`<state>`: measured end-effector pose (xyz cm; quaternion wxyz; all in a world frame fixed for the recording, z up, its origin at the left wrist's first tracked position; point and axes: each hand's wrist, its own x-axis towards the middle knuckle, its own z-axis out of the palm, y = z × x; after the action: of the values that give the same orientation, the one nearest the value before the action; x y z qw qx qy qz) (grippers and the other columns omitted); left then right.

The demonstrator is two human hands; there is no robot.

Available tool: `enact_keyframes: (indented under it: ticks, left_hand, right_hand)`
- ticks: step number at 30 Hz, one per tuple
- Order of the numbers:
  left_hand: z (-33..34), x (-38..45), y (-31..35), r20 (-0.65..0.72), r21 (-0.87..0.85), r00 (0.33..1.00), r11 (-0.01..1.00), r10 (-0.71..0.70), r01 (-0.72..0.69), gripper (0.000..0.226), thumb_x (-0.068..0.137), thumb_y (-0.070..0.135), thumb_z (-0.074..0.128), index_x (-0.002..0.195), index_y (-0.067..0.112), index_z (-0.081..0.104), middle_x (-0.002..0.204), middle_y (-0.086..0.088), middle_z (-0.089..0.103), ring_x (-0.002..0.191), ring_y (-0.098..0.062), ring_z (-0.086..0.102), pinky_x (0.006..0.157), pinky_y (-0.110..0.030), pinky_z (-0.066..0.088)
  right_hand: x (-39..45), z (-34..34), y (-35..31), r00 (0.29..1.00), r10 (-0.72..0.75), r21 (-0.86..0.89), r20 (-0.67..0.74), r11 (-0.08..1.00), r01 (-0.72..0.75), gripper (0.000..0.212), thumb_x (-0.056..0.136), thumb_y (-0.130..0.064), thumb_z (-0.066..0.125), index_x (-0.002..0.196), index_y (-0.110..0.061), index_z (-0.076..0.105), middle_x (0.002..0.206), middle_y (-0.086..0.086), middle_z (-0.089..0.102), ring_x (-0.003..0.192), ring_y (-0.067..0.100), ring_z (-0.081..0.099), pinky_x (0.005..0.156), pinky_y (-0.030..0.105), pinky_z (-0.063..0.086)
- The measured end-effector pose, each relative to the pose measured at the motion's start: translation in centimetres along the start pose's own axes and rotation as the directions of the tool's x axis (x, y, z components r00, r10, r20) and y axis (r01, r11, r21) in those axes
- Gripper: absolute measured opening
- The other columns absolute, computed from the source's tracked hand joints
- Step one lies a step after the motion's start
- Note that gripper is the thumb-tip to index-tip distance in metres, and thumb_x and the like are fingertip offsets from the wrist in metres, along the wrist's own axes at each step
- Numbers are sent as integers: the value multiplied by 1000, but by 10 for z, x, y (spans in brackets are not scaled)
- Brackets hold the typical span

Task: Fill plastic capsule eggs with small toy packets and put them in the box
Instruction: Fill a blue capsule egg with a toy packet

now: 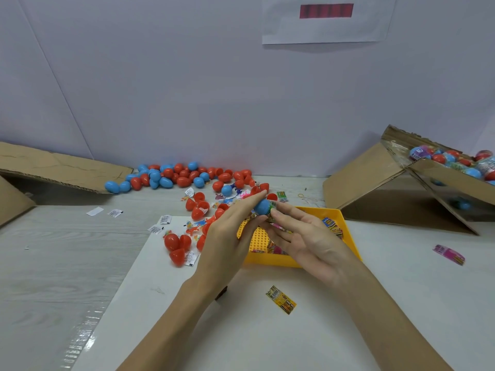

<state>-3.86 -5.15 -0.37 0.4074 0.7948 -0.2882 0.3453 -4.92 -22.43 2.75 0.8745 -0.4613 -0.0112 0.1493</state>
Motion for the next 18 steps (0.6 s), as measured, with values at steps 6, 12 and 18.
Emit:
enact_keyframes:
  ticks: [6,12,18]
  left_hand:
    - [2,-1,-3,-4,-21,1000,1000,6,-6,49,99,18,62,147,19,51,137,13,57,130,5,50,106,-12,41]
    - [7,-4,1,4,-53,999,998,-43,43,46,101,20,61,146,25,52,139,15,56,133,-3,51,108,-15,40]
    - [10,-7,4,-94,3,995,1000,-29,30,38,105,24,52,140,14,57,133,7,61,129,-1,54,107,-19,45]
  right_hand:
    - [-1,3,0,999,6,-2,-32,1000,-6,40,86,-18,77,125,-11,73,119,12,76,102,23,76,79,27,61]
    - [-2,3,0,1000,-10,4,-28,1000,10,39,84,-18,79,123,-12,75,120,11,76,100,21,76,82,28,62]
    - [-5,8,5,999,34,9,-14,999,-34,38,88,-20,77,124,-9,74,119,14,76,107,25,75,78,25,61]
